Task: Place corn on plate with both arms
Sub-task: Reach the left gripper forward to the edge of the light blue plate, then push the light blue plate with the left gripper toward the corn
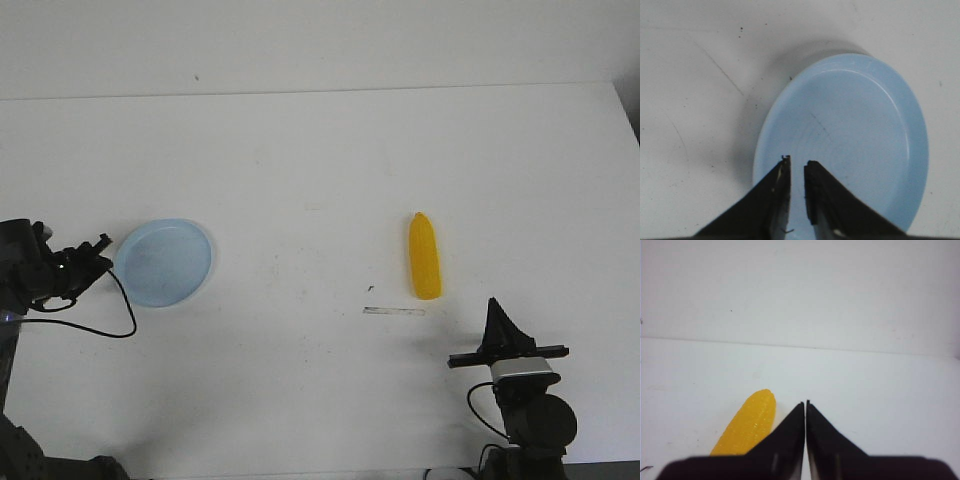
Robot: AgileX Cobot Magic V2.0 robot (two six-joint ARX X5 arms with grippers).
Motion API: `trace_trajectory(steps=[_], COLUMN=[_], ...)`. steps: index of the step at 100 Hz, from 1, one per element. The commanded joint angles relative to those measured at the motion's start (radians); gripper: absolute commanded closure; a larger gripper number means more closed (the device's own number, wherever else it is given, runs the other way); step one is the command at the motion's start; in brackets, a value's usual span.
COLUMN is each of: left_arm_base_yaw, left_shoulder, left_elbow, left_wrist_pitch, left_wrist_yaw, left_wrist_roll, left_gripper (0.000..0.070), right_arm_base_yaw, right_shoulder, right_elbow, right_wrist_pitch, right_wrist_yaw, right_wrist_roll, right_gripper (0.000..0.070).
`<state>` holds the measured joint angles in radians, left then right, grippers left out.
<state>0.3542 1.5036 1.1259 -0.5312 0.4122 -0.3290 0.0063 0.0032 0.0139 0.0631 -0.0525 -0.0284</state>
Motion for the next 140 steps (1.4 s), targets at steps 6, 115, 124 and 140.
trace_trajectory(steps=[6, 115, 124, 140], left_arm_base_yaw=[0.006, -0.052, -0.052, -0.056], left_shoulder=[0.053, 0.214, 0.214, 0.202], left_elbow=[0.018, 0.017, 0.017, 0.018], left_wrist_pitch=[-0.006, -0.055, -0.055, -0.063], left_wrist_yaw=[0.008, 0.008, 0.008, 0.019], left_wrist_roll=[0.000, 0.030, 0.030, 0.026], left_gripper=[0.0496, 0.0675, 0.0699, 0.0700], right_arm_base_yaw=[0.001, 0.001, 0.001, 0.001], right_shoulder=[-0.002, -0.002, -0.002, -0.002], right_elbow=[-0.001, -0.001, -0.001, -0.001], right_wrist_pitch=[0.011, 0.011, 0.011, 0.011], right_wrist_yaw=[0.000, 0.000, 0.000, 0.000], right_wrist_roll=[0.012, 0.012, 0.012, 0.012], right_gripper=[0.0694, 0.0694, 0.0694, 0.0694])
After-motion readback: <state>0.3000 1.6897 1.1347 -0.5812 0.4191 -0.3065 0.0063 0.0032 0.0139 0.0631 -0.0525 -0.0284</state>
